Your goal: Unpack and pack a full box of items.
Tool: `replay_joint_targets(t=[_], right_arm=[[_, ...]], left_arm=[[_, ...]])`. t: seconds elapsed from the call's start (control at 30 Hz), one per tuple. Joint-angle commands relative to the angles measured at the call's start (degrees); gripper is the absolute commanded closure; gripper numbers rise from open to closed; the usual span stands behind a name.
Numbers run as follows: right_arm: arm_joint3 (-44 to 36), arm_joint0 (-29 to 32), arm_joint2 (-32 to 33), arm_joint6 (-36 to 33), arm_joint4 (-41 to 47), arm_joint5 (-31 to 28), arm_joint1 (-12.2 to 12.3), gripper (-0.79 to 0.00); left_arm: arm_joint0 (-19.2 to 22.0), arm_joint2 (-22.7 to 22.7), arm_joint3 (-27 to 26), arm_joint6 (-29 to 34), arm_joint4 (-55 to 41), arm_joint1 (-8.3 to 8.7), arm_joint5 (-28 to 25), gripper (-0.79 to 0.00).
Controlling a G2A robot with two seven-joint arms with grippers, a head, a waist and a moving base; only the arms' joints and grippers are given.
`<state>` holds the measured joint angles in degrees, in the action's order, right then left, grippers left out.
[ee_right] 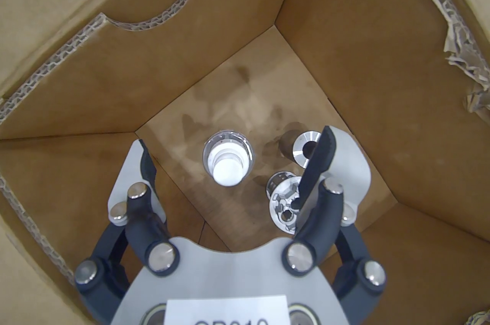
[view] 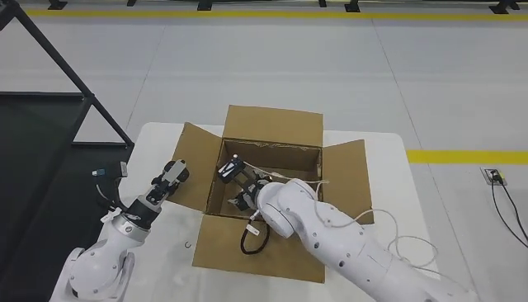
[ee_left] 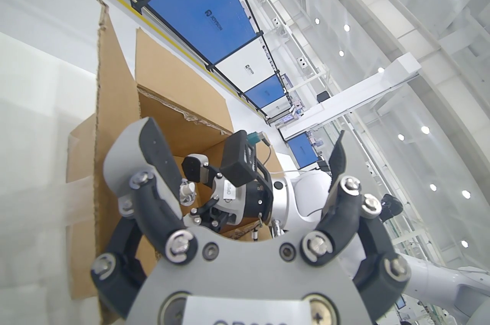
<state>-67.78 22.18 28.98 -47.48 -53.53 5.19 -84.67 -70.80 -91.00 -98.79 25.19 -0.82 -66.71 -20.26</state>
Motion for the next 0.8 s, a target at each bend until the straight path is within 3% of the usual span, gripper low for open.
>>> replay_joint_targets(t=[0.0,0.07,0.13,0.27,0.37,0.5,0.6,0.77], right_arm=[[0.99,-0.22,0.1,-0.23,0.12,-0.14,-0.46,-0.566],[1.84,-0.41,0.07,-0.87,0.31,-0.96,-0.9,-0.545],[2.67,-0.67,-0.03,-1.72,0.33,-1.79,-1.34,-0.453],[4.34,-1.09,0.03,-2.52,0.49,-3.04,-2.18,-0.48],[5.45,-1.29,0.19,-2.91,0.51,-3.68,-2.74,-0.459],[6.45,-1.53,0.4,-3.54,0.25,-4.36,-3.39,-0.277],[6.44,-1.53,0.77,-3.44,-0.41,-4.51,-3.7,0.0],[3.64,-0.7,2.51,-3.72,-2.62,-3.67,-3.37,0.0]], left_arm=[[0.0,0.0,0.0,0.0,0.0,0.0,0.0,-0.785],[0.0,0.0,0.0,0.0,0.0,0.0,0.0,-0.785],[0.0,0.0,0.0,0.0,0.0,0.0,0.0,-0.785],[0.0,0.0,0.0,0.0,0.0,0.0,0.0,-0.785],[0.0,0.0,0.0,0.0,0.0,0.0,0.0,-0.785],[0.0,0.0,0.0,0.0,0.0,0.0,0.0,-0.785],[0.0,0.0,0.0,0.0,0.0,0.0,0.0,-0.785],[0.0,0.0,0.0,0.0,0.0,0.0,0.0,-0.785]])
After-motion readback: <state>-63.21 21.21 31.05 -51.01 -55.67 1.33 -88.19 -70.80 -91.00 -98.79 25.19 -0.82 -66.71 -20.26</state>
